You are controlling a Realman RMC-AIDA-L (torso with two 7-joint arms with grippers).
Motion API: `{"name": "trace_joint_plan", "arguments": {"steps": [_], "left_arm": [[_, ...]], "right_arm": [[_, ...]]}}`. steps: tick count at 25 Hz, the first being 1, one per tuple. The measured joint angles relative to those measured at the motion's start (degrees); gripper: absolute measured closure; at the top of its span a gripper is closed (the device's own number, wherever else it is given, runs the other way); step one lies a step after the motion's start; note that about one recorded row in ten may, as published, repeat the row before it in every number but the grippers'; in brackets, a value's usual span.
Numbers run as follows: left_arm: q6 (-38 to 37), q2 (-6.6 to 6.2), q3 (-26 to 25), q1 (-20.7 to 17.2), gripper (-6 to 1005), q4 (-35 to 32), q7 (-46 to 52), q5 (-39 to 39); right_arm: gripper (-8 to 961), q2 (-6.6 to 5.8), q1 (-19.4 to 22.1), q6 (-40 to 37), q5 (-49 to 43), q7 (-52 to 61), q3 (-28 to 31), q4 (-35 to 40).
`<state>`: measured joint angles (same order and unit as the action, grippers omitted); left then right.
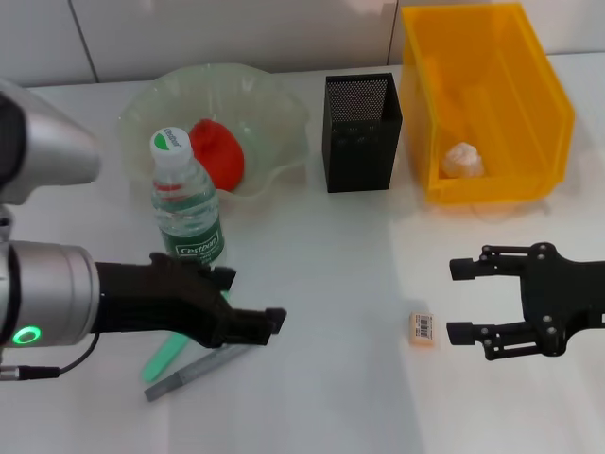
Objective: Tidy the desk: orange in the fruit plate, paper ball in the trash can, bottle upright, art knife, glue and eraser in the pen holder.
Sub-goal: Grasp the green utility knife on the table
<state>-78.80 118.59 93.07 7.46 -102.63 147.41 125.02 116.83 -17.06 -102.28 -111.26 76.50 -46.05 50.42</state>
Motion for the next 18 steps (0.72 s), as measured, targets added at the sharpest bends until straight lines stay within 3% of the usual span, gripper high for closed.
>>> {"name": "trace_joint_plan", "arguments": {"steps": [10, 18], "left_arm": [[-1.98, 0.28, 2.25, 6.86, 236, 3.04, 12.99, 14.31], [-2.2, 0.38, 5.09, 12.17, 246, 7.38, 15.8, 19.56]], "right_arm": [[160, 0.24, 0.07, 0.22, -1.01, -0.28, 0.07, -0.17], [160, 0.38, 0.19, 0.52, -1.06, -0.83, 0.26, -0.46]]}}
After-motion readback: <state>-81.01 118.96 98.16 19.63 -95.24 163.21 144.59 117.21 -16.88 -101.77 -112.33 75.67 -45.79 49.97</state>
